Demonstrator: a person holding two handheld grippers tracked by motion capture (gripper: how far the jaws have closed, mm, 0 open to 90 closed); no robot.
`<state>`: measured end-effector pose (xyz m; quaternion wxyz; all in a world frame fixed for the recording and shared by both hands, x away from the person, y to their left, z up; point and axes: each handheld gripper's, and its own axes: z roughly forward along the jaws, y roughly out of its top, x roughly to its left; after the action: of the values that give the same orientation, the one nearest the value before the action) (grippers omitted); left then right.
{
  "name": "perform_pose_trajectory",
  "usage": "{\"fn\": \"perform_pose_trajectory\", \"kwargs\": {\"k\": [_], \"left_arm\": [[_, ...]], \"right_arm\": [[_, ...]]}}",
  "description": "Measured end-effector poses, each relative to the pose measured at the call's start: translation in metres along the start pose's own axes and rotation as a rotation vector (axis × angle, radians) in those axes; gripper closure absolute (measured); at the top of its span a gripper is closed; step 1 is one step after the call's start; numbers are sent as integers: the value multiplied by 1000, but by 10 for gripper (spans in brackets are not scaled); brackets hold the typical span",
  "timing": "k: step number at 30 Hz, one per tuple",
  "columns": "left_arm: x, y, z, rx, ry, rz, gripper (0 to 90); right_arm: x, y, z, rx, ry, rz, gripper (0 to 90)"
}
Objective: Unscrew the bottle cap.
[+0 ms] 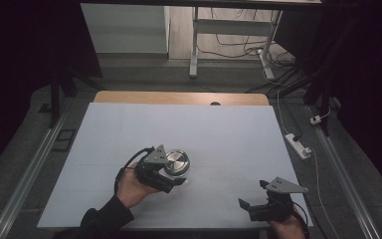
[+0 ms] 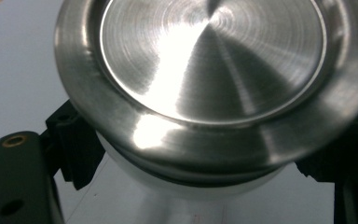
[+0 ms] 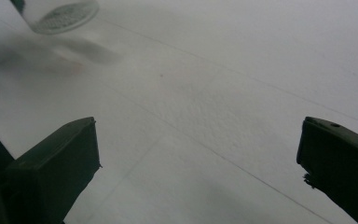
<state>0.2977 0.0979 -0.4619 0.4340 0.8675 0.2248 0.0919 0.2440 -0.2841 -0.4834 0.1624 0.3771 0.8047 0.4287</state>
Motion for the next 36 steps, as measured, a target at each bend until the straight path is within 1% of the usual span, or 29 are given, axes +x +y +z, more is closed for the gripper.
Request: {"fn": "perform_pose_trajectory", "kwargs": {"k": [4,11,17,23,26,29,32,36], "left_arm": [[0,0,0,0,0,1,160],[0,-1,1,-2,0,-2,160],[0,-1,1,-6,0,-4,159],[0,-1,2,-4,-3,-2,160],[-1,-2,3,-4,-6,-2,160],[-1,-1,3,0,-7,5,160],[-1,-1,4,-1,-9,3,160],[-2,-2,5,1,-11,2,160]], "right_arm": [[6,6,1,-16,18,-22,0],[18,21,5,-36,56,-78,0],[27,39,10,-58,105,-114,0],[35,62,19,-76,175,-129,0],[41,72,25,-68,204,-134,0],[46,78,32,-47,202,-138,0],[50,85,39,-39,195,-139,0],[57,94,45,-37,198,-160,0]]}}
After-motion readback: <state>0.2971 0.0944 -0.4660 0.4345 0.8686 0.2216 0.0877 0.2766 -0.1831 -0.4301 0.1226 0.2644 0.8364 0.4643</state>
